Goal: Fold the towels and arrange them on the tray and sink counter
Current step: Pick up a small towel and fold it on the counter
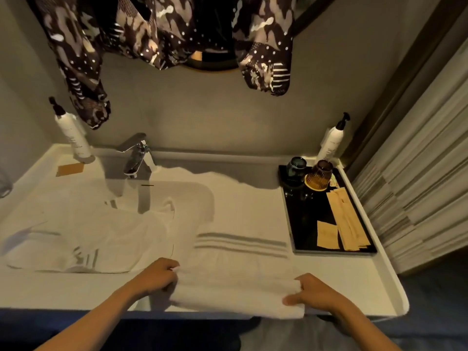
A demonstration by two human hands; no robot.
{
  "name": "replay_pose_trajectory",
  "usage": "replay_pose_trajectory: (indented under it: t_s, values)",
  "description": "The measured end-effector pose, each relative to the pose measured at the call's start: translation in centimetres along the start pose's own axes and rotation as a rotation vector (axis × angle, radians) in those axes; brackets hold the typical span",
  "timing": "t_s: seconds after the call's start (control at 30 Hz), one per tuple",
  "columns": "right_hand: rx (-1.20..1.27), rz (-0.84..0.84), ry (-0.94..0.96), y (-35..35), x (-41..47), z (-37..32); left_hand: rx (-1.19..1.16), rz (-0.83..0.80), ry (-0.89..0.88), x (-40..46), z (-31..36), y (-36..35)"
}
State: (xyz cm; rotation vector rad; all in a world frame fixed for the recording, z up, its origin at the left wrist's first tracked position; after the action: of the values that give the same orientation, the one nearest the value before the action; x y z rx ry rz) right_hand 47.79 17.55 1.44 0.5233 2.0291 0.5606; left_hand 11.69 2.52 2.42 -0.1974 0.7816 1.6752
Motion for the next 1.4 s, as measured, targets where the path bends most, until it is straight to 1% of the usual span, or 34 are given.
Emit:
replay_pose_trajectory:
  t_s: [0.03,0.07,0.1,0.2,0.23,0.27,0.33,0.37,0.4,0.43,0.47,0.5,0.53,0.57,0.6,0.63,0.67,0.77,0.83,0.9,0.97,1.03,1.07,1.1,1.13,1.17,1.2,1.23,1.27,1.33,1.37,1.4]
  values:
    - [0.08,-0.028,-0.02,0.4,-0.2,0.3,-0.019,0.002,0.021,0.2,0.1,0.2]
    - [0.145,-0.02,-0.029,1.1,-0.4,0.2,-0.041,0.021,0.039,0.5,0.3,0.4]
    - [0.171,0.028,-0.044,2.1,-0.3,0.0,-0.06,0.058,0.046,1.0,0.6,0.6]
    - [0.162,0.321,-0.079,5.3,1.1,-0.5,-0.085,0.213,0.049,3.3,1.6,0.9]
    - [0.165,0.391,-0.082,5.8,2.0,-0.4,-0.106,0.256,0.051,4.1,1.9,0.8]
    - [0.159,0.422,-0.089,5.7,2.9,-0.3,-0.122,0.3,0.049,4.7,2.2,0.7]
    - [0.085,0.421,-0.139,4.3,4.1,0.2,-0.12,0.367,0.045,5.2,2.7,0.1]
    - [0.053,0.424,-0.173,3.4,4.2,0.4,-0.086,0.397,0.039,5.1,2.9,-0.4]
    - [0.043,0.462,-0.209,2.8,3.7,0.5,0.02,0.449,0.006,4.8,3.2,-0.8]
    - [0.037,0.522,-0.253,2.4,3.1,0.8,0.194,0.506,-0.079,4.3,4.1,-1.4]
    - [0.023,0.587,-0.293,2.2,2.5,0.9,0.363,0.53,-0.216,3.7,5.2,-2.5]
    - [0.016,0.633,-0.327,2.1,1.7,0.7,0.473,0.498,-0.399,3.0,6.6,-4.3]
    - [0.016,0.644,-0.352,1.9,1.4,0.5,0.556,0.396,-0.565,2.3,7.7,-6.5]
    - [0.017,0.624,-0.373,1.6,1.3,0.4,0.634,0.26,-0.69,1.9,7.9,-8.9]
    - [0.052,0.577,-0.388,1.3,1.5,0.1,0.699,0.142,-0.759,1.7,7.8,-11.1]
    - [0.125,0.522,-0.391,1.0,1.8,-0.3,0.736,0.066,-0.769,1.9,7.1,-12.7]
    - [0.232,0.463,-0.386,0.6,2.3,-0.5,0.738,0.036,-0.753,2.2,6.3,-13.9]
    - [0.505,0.321,-0.361,-0.2,3.5,-1.0,0.703,0.052,-0.682,2.6,5.4,-14.9]
    - [0.573,0.31,-0.334,0.2,4.1,-0.7,0.718,0.046,-0.678,2.5,5.1,-14.8]
    - [0.578,0.318,-0.295,1.3,3.9,-0.3,0.725,0.021,-0.659,2.5,4.9,-14.7]
    - [0.577,0.339,-0.287,3.0,2.9,0.3,0.711,-0.057,-0.652,2.6,5.2,-16.1]
    - [0.553,0.406,-0.312,5.4,1.5,1.1,0.681,-0.148,-0.669,2.4,6.5,-18.1]
    - [0.533,0.439,-0.322,6.5,0.9,1.4,0.648,-0.161,-0.704,2.2,7.1,-18.7]
    - [0.5,0.467,-0.334,7.5,0.5,1.7,0.589,-0.129,-0.76,2.0,7.8,-18.9]
    - [0.467,0.486,-0.34,8.2,0.1,1.6,0.519,-0.06,-0.791,1.7,8.3,-18.5]
    - [0.438,0.493,-0.332,8.7,0.0,1.2,0.434,0.034,-0.773,1.6,8.4,-17.4]
    - [0.423,0.482,-0.303,8.9,0.2,0.2,0.315,0.113,-0.689,1.7,8.1,-16.1]
    - [0.395,0.46,-0.257,8.8,0.7,-1.3,0.172,0.148,-0.549,2.0,7.4,-14.9]
    - [0.353,0.433,-0.21,8.4,1.3,-3.2,-0.007,0.15,-0.387,2.4,6.6,-13.9]
    - [0.244,0.361,-0.111,6.6,2.7,-7.6,-0.455,0.156,-0.118,3.2,5.2,-12.4]
    - [0.208,0.31,-0.067,5.2,3.3,-9.5,-0.662,0.16,-0.016,3.5,5.0,-11.9]
    - [0.211,0.239,-0.038,3.6,3.8,-11.1,-0.798,0.169,0.057,3.7,4.8,-11.4]
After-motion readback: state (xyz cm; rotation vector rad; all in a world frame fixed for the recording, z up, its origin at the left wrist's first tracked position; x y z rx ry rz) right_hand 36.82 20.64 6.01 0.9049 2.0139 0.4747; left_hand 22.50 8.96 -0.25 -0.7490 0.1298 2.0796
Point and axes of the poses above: each hand's wrist, its own x-axis towards the middle knuckle, its own y-axis out of the back of the hand, z = x × y, the point moved 8 cm from there along x, towards the middle knuckle, and after that the axes turned 13 degrees about -x, right-handed, at the moved point
